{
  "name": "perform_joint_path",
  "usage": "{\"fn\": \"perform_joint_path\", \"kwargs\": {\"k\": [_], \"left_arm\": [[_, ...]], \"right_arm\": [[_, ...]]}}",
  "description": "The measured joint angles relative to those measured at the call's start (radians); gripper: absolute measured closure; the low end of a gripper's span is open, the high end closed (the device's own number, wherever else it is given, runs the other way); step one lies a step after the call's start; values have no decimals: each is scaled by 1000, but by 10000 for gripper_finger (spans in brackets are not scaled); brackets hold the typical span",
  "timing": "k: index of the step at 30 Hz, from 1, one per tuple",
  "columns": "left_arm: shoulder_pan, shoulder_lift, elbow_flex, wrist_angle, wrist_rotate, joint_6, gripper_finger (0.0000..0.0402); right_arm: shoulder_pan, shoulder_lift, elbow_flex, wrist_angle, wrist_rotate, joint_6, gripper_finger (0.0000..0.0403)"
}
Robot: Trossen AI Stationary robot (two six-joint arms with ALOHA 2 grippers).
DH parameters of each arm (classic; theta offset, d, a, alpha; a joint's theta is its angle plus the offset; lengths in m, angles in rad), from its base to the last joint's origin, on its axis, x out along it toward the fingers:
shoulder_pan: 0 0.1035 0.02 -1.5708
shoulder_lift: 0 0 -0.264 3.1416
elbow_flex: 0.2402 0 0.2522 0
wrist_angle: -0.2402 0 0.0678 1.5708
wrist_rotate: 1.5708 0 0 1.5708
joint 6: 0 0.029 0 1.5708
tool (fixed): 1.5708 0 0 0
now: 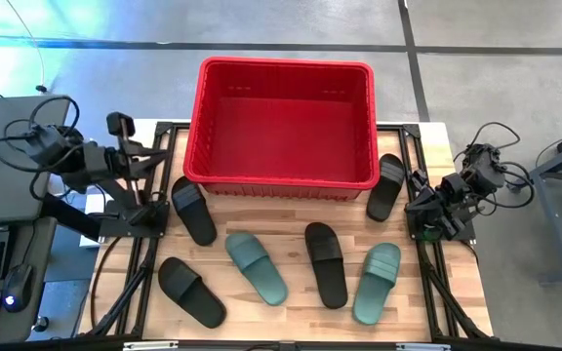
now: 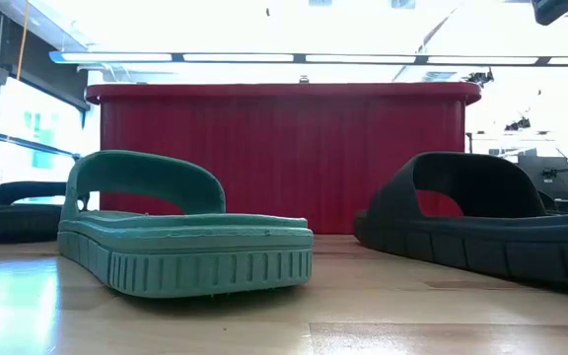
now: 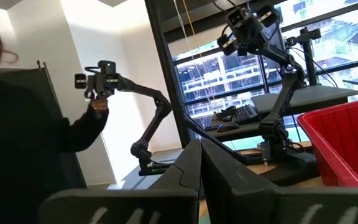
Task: Pick and place slides into bin
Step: Put the black slide into the red bin
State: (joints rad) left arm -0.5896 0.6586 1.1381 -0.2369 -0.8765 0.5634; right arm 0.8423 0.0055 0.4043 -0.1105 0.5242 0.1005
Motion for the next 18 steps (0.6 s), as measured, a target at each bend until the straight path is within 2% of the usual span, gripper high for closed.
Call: {"fn": "perform_joint_path", "kwargs": {"k": [7, 13, 18], "left_arm": [[0, 76, -4, -52, -7, 5, 389], [0, 140, -5, -51, -13, 4, 389], [0, 178, -5, -51, -35, 7, 389]], "right_arm": [[0, 2, 0, 71, 24, -34, 402], [0, 20, -7, 451, 25, 69, 402], [0, 20, 10, 610, 101, -121, 402]]}}
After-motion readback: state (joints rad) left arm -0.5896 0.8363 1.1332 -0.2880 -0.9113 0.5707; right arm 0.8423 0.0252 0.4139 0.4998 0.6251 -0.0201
